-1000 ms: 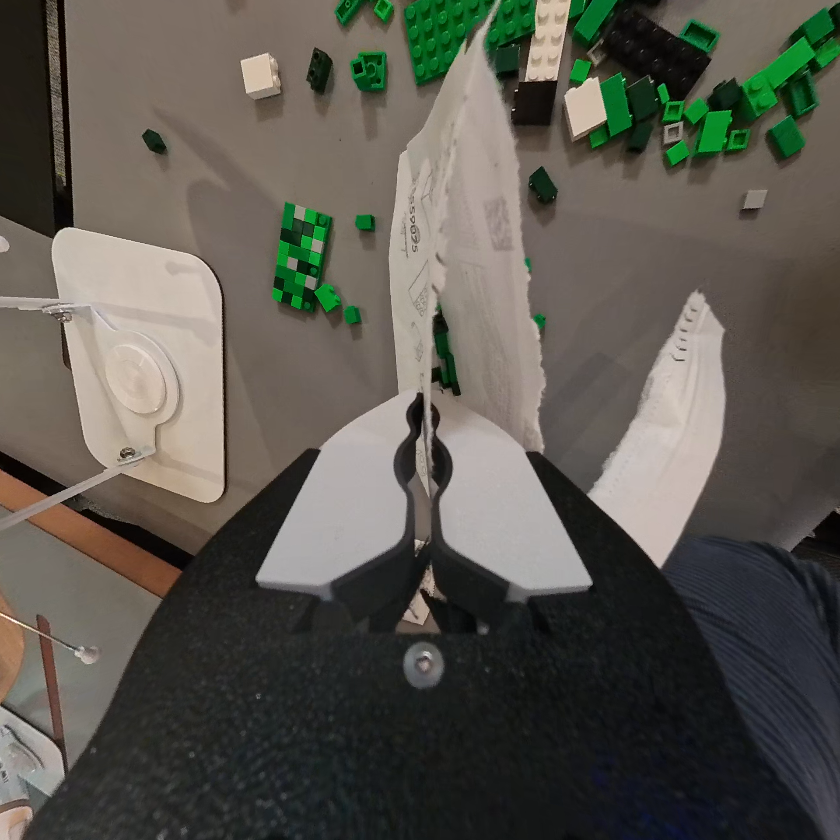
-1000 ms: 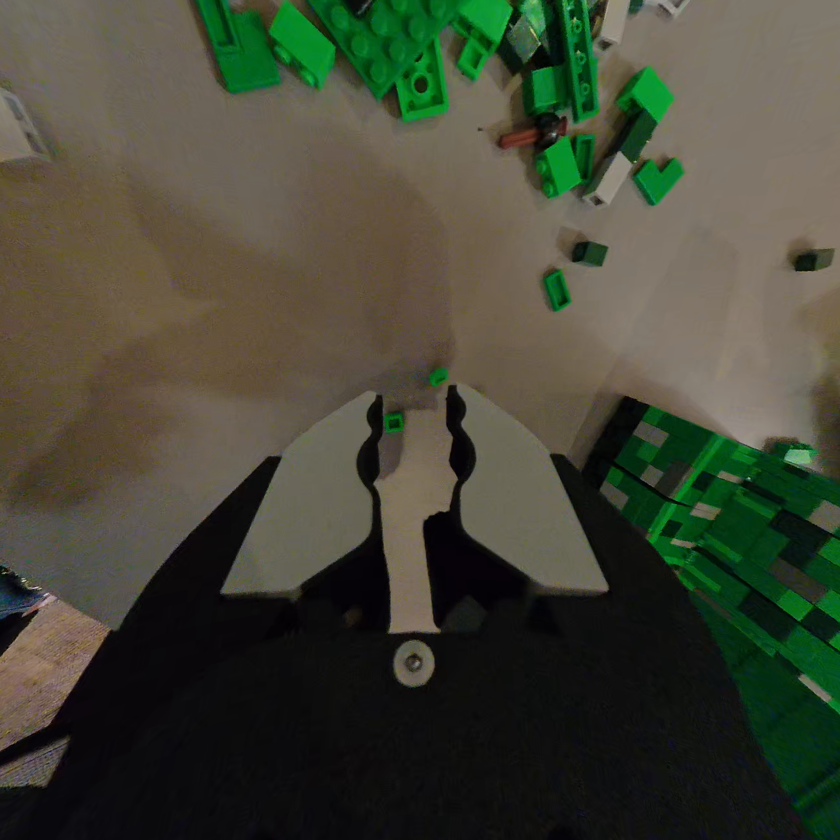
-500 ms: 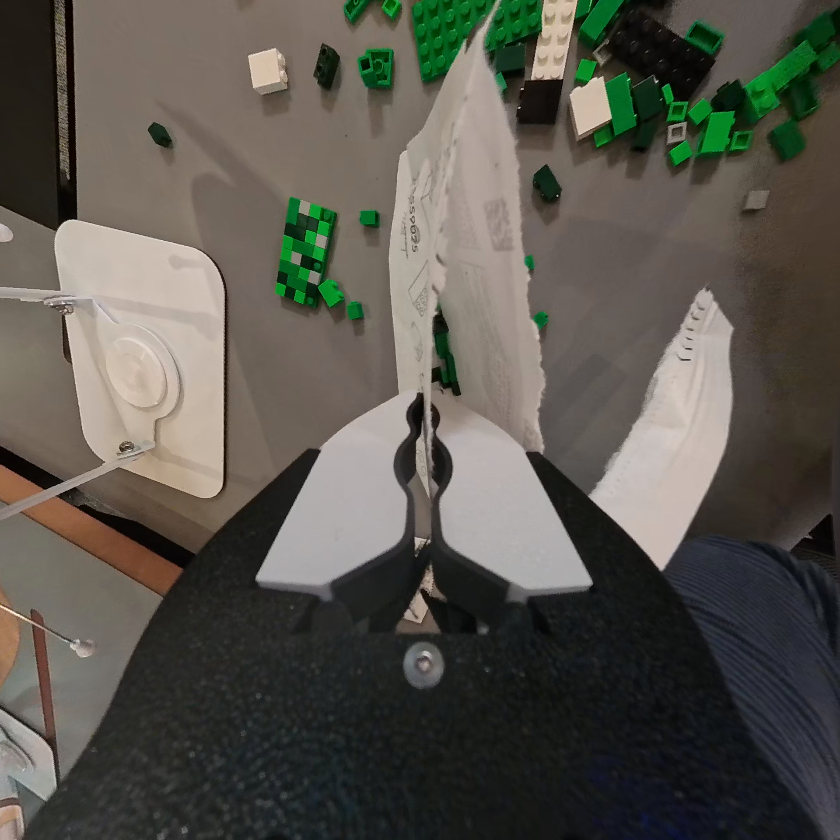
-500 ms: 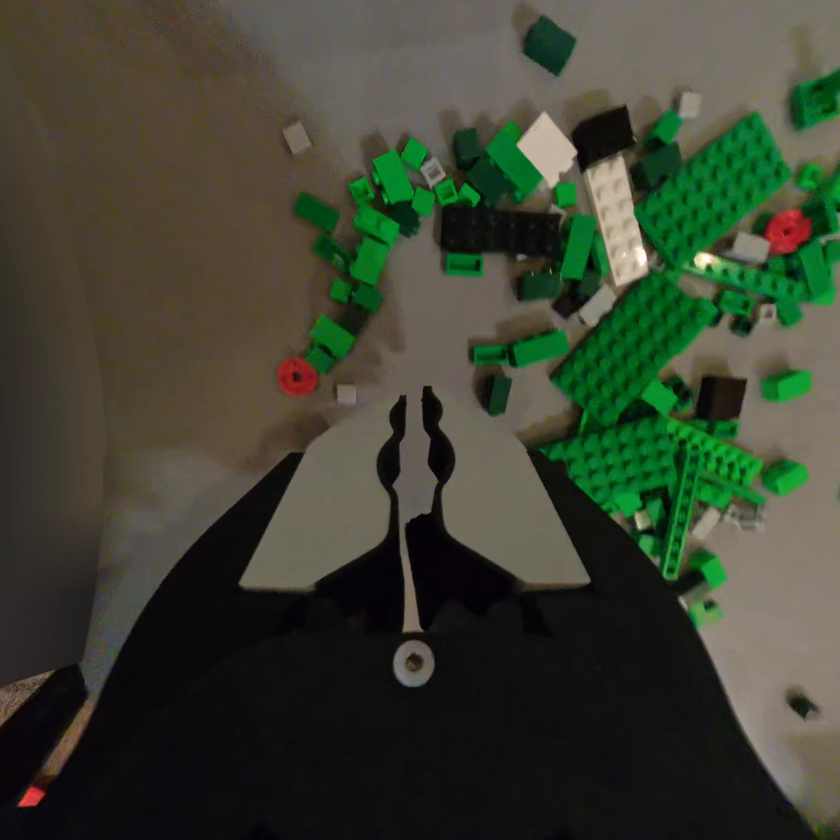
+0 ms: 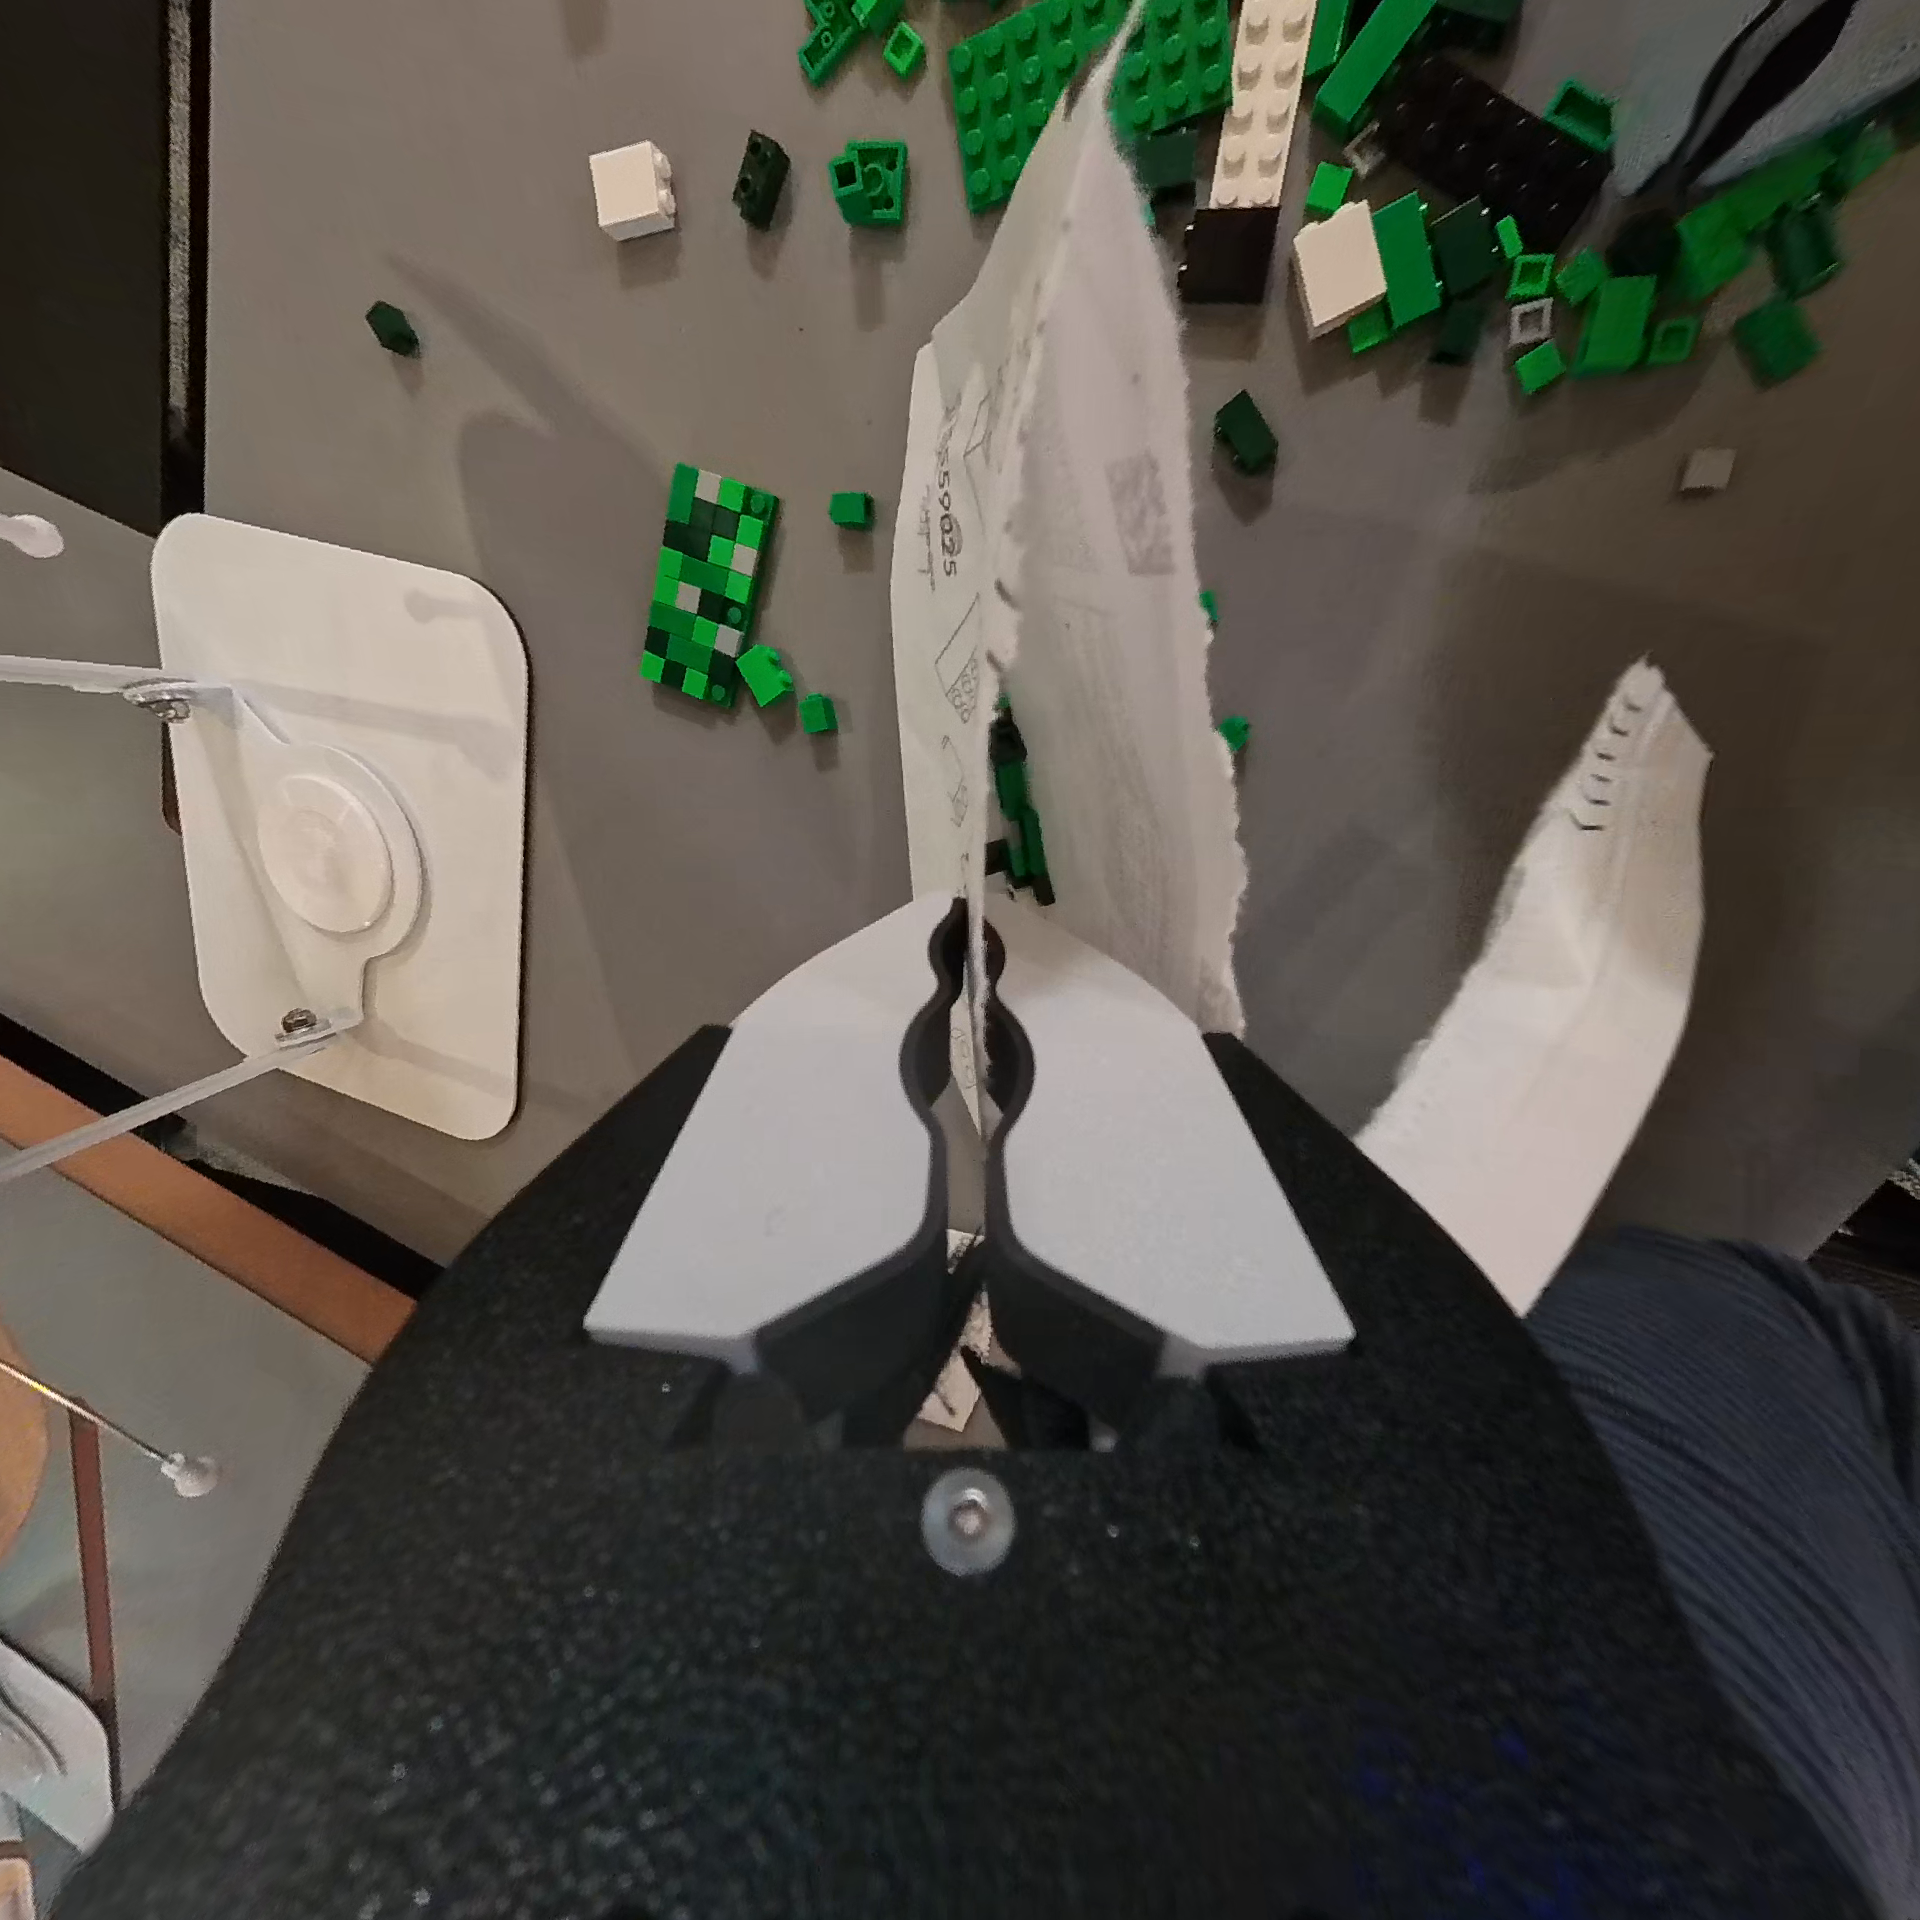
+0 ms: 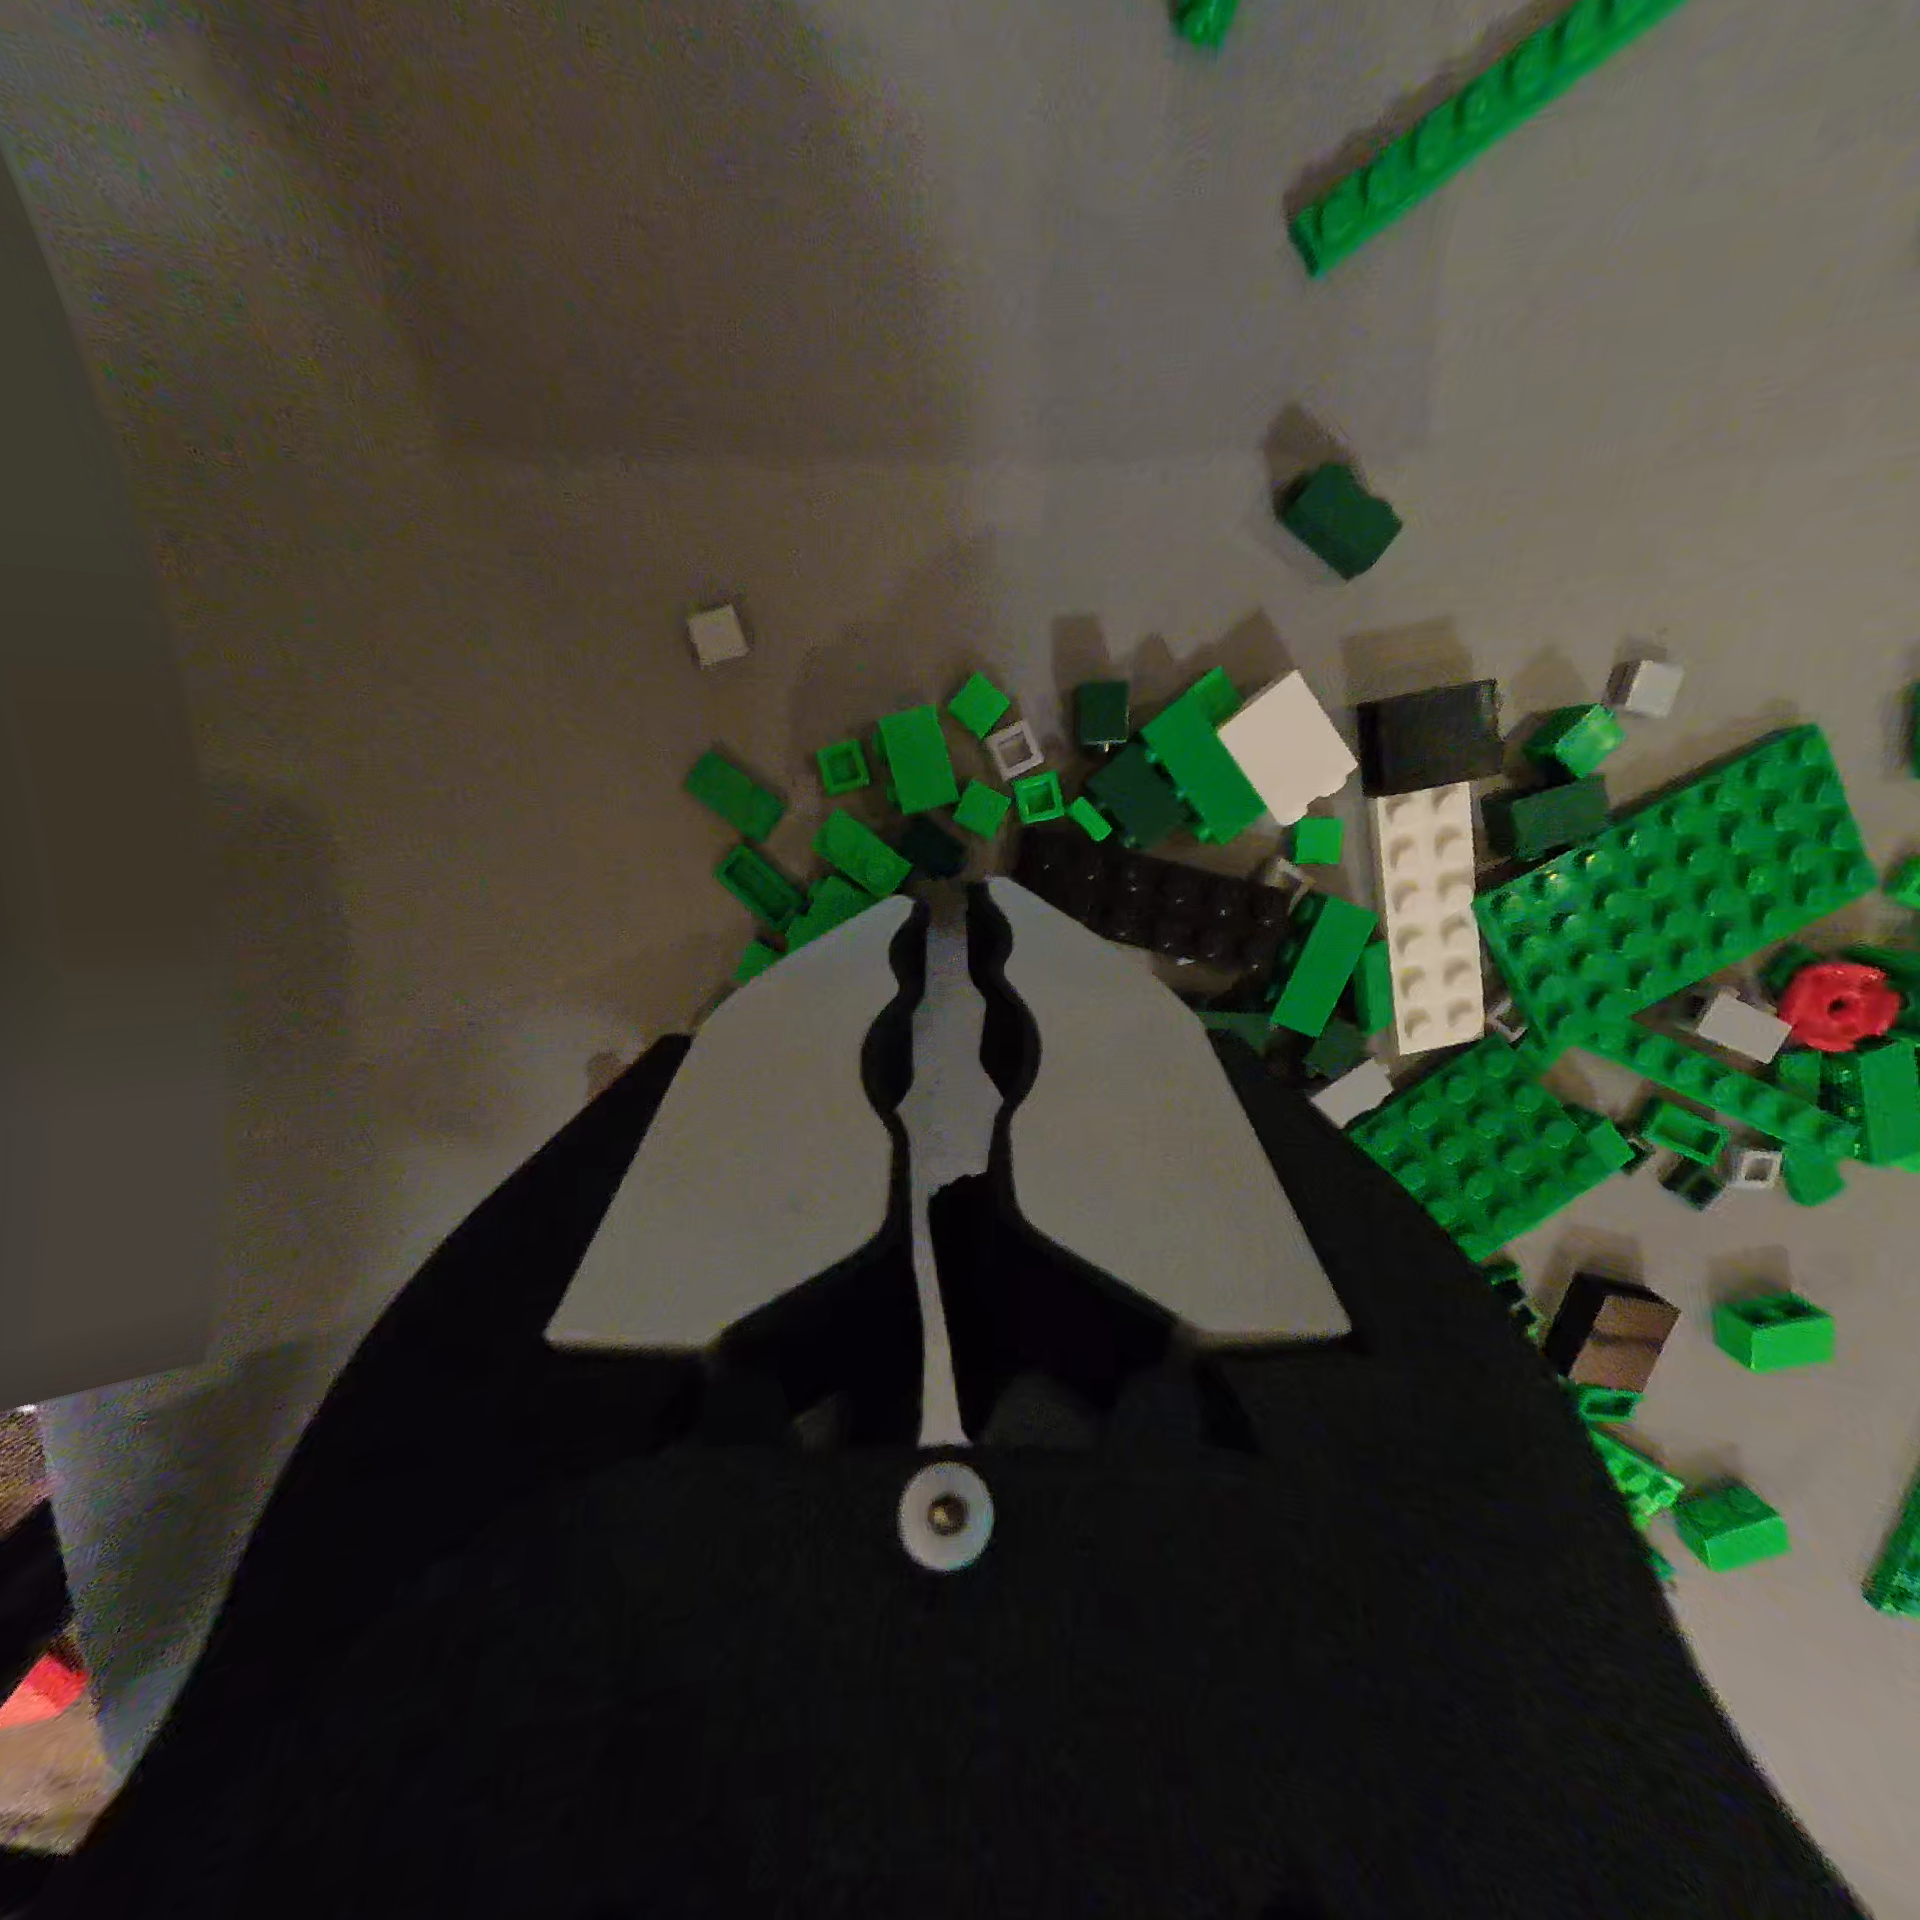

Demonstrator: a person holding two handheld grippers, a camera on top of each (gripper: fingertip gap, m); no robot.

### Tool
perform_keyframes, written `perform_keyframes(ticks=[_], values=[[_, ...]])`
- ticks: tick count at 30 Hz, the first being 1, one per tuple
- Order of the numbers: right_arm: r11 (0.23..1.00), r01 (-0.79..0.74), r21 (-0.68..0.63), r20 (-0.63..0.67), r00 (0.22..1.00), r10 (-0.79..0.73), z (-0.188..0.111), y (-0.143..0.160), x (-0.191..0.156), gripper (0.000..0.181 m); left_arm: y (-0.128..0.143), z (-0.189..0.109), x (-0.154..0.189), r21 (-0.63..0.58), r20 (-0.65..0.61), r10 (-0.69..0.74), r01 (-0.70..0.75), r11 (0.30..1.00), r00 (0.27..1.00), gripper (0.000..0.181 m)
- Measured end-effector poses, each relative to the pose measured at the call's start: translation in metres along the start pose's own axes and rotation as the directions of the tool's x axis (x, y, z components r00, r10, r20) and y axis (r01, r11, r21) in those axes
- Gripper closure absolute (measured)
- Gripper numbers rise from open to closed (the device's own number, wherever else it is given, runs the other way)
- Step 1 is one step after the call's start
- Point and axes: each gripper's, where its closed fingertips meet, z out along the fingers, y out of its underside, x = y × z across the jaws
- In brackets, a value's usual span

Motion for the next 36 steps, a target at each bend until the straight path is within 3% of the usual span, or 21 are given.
perform_keyframes(ticks=[11, 23, 30, 33, 36], values=[[0.998, 0.000, 0.069, 0.011, 1.000, -0.001, 0.004, -0.012, 0.010, 0.156, 0.000, -0.002, 0.000, 0.010, -0.001, 0.006, -0.006, 1.000, 1.000, 0.181], [0.995, -0.005, 0.095, 0.088, 0.996, -0.004, -0.001, -0.018, 0.019, 0.158, -0.001, -0.003, 0.002, 0.018, -0.003, 0.013, -0.013, 1.000, 1.000, 0.181], [0.998, 0.035, 0.058, 0.118, 0.992, -0.042, 0.002, -0.013, 0.001, 0.163, -0.002, -0.002, 0.003, 0.016, -0.008, 0.018, -0.018, 1.000, 1.000, 0.181], [0.994, 0.061, 0.089, 0.199, 0.977, -0.077, 0.001, -0.017, -0.019, 0.164, -0.002, -0.002, 0.003, 0.017, -0.007, 0.018, -0.018, 1.000, 1.000, 0.181], [0.992, 0.024, 0.122, 0.083, 0.996, -0.034, -0.007, -0.023, -0.001, 0.167, -0.002, -0.002, 0.003, 0.015, -0.007, 0.017, -0.017, 1.000, 1.000, 0.181]])
